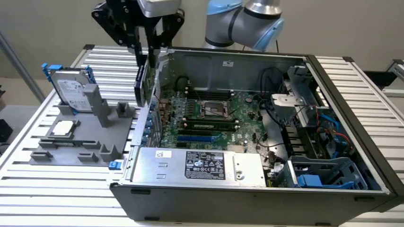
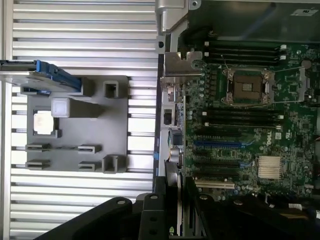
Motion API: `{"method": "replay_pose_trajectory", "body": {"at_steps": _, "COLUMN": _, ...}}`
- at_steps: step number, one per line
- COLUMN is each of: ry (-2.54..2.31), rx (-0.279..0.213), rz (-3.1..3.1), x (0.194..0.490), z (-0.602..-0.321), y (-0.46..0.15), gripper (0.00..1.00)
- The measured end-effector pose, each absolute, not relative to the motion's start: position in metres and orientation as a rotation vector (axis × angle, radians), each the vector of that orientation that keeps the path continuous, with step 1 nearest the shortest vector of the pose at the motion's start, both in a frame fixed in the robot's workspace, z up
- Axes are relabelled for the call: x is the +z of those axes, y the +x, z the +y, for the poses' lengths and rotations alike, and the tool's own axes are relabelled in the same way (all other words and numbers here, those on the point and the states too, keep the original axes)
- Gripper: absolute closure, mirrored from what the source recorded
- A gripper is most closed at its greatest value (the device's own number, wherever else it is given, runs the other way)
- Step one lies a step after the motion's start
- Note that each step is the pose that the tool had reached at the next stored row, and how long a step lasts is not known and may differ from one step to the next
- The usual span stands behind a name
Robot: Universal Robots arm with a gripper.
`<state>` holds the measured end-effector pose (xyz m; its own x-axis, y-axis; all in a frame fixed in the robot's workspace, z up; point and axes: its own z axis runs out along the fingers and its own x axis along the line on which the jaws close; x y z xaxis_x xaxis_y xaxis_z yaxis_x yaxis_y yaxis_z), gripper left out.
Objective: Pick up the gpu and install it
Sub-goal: 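Pick up the gpu and move the gpu toward the slot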
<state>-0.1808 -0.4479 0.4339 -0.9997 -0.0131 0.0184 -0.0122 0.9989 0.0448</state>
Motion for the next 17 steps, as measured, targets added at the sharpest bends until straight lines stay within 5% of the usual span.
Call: {"method": "replay_pose_trajectory", "body": {"at_steps": 17, "ry": 0.020, "rx": -0.051, "rz": -3.122, "x": 0.414, "z": -0.447, "y": -0.103, "gripper": 1.00}}
